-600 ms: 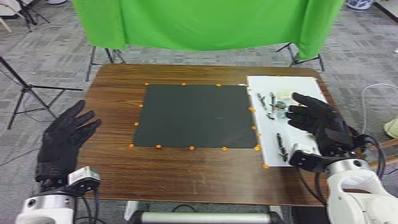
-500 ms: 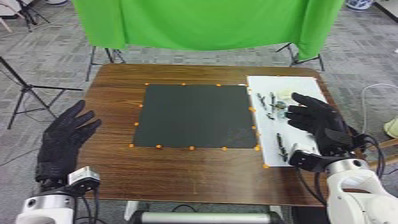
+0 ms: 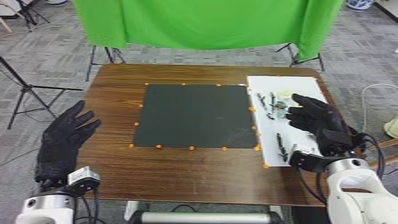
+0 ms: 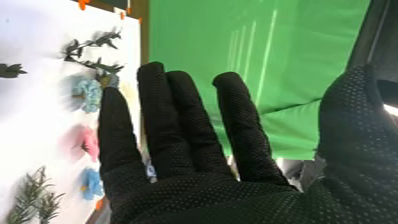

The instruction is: Arrange flowers

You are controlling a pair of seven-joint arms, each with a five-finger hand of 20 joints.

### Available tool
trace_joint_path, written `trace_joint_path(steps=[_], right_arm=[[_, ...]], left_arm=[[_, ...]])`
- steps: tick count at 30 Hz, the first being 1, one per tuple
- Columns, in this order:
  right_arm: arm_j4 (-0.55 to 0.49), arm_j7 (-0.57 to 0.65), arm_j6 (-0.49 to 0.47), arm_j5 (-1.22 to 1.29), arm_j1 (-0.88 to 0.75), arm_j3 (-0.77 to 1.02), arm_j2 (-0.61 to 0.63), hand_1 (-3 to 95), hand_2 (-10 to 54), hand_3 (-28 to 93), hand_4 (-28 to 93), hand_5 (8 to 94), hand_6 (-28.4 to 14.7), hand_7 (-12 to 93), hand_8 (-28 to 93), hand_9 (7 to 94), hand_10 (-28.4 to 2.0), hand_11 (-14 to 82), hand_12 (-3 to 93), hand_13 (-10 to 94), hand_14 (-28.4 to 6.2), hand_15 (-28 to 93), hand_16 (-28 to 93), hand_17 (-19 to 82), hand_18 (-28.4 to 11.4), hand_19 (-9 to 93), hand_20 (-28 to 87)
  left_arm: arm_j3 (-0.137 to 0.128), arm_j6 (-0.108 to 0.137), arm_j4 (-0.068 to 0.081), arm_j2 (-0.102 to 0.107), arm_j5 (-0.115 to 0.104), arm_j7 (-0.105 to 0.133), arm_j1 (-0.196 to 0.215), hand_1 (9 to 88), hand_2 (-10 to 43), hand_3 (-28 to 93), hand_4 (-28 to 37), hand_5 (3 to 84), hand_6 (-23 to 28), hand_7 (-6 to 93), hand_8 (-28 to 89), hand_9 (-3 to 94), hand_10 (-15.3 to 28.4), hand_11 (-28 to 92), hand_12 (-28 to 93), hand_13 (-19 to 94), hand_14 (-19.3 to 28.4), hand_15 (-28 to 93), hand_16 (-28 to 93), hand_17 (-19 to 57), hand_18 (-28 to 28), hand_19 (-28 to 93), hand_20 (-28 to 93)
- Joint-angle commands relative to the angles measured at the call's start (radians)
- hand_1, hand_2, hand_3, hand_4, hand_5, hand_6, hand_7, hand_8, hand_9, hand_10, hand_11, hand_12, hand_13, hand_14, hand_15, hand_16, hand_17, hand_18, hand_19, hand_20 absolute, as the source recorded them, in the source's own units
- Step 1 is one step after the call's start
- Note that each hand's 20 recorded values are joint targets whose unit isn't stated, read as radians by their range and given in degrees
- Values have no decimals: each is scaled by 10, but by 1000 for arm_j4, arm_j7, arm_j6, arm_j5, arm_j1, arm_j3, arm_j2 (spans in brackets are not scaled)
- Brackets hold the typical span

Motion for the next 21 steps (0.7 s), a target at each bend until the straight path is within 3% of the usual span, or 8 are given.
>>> trace_joint_path(steps=[1,3,4,8,13,21], right_arm=[[-22,284,137,-319,85,-90,37,159,-11,896,-282,459,-57,266,-188,448,-186,353,127,408,-171,537,89,117,-233,595,145],[-27,292,164,-285,94,-91,36,182,-19,884,-282,491,-72,287,-199,436,-194,458,135,412,-166,671,70,144,-229,655,148],[-30,335,178,-321,102,-99,38,196,-26,879,-282,507,-79,307,-209,431,-203,523,139,420,-161,733,64,163,-221,696,148],[-35,468,176,-474,118,-124,53,223,-48,872,-282,546,-83,349,-223,468,-209,634,155,468,-160,839,72,197,-217,782,140],[-46,592,145,-600,116,-137,59,243,-61,872,-282,577,-75,377,-224,505,-201,668,170,513,-148,864,85,223,-224,827,144],[-73,734,-36,-754,98,-137,56,257,-61,868,-277,630,-69,388,-224,544,-196,668,183,557,-144,865,104,249,-228,858,132]], left_arm=[[14,18,-2,2,-7,6,18,214,51,825,-264,349,73,161,-111,329,176,233,95,250,246,444,-77,-103,233,540,10],[16,22,-1,4,-13,9,18,215,51,823,-265,349,73,161,-112,329,176,233,95,250,246,444,-77,-103,233,541,10],[11,15,-2,-2,-6,-1,18,215,51,824,-265,349,73,161,-112,329,176,233,95,250,246,444,-77,-103,233,541,10],[3,12,-6,-9,0,-15,19,216,52,823,-265,349,73,161,-112,329,176,234,95,249,246,445,-77,-103,232,541,9],[2,9,-10,-10,5,-18,18,217,53,823,-262,348,73,161,-112,328,175,234,95,248,246,444,-77,-103,233,542,9],[-13,-10,-19,-21,16,-48,20,221,53,819,-257,347,73,163,-113,327,175,233,94,248,247,446,-78,-103,232,543,8]])
